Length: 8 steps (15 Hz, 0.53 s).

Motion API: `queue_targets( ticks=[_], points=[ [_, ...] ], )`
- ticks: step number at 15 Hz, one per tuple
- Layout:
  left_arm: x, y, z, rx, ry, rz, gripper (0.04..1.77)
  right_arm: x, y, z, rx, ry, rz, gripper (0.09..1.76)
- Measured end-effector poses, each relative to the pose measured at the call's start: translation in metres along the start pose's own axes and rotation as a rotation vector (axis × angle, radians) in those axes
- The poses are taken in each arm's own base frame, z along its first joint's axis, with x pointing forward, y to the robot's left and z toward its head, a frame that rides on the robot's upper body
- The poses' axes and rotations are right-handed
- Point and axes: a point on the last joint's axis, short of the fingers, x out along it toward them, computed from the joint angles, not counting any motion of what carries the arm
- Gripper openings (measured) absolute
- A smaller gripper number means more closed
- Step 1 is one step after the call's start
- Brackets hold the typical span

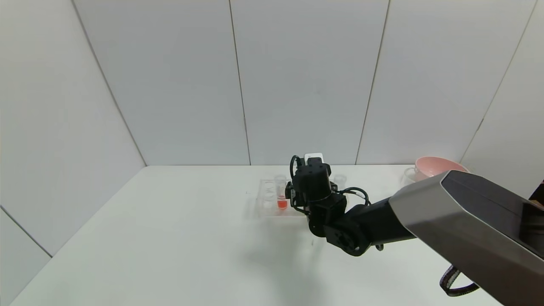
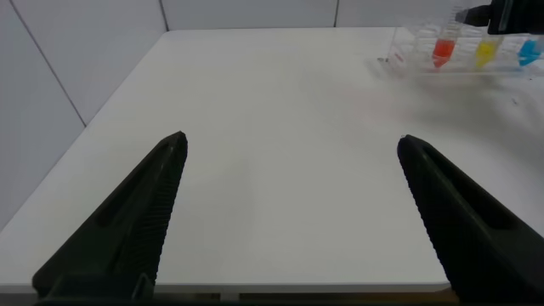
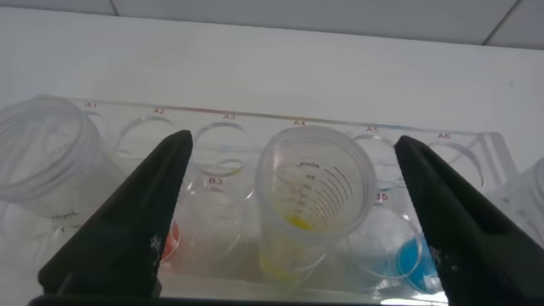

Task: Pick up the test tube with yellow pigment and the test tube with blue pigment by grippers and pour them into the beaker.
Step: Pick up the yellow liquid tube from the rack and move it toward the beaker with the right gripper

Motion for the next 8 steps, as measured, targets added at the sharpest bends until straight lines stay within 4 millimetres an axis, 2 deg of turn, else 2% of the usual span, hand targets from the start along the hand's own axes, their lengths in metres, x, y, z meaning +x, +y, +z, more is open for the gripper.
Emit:
queue_targets(
  ticks=[2, 5, 8],
  points=[
    [0.0, 0.0, 0.0, 0.0, 0.0, 0.0, 1.76, 0.0018, -0.001, -0.0013, -0.001, 0.003, -0.003, 1.71],
    [0.0, 0.0, 0.0, 0.0, 0.0, 0.0, 1.76, 0.0021, -0.003, -0.0031, -0.006, 0.01, -0.008, 1.19],
    [0.0, 0.0, 0.0001, 0.0, 0.0, 0.0, 1.76, -0.0014, -0.0028, -0.0042, -0.011, 0.015, -0.005, 0.84]
  ],
)
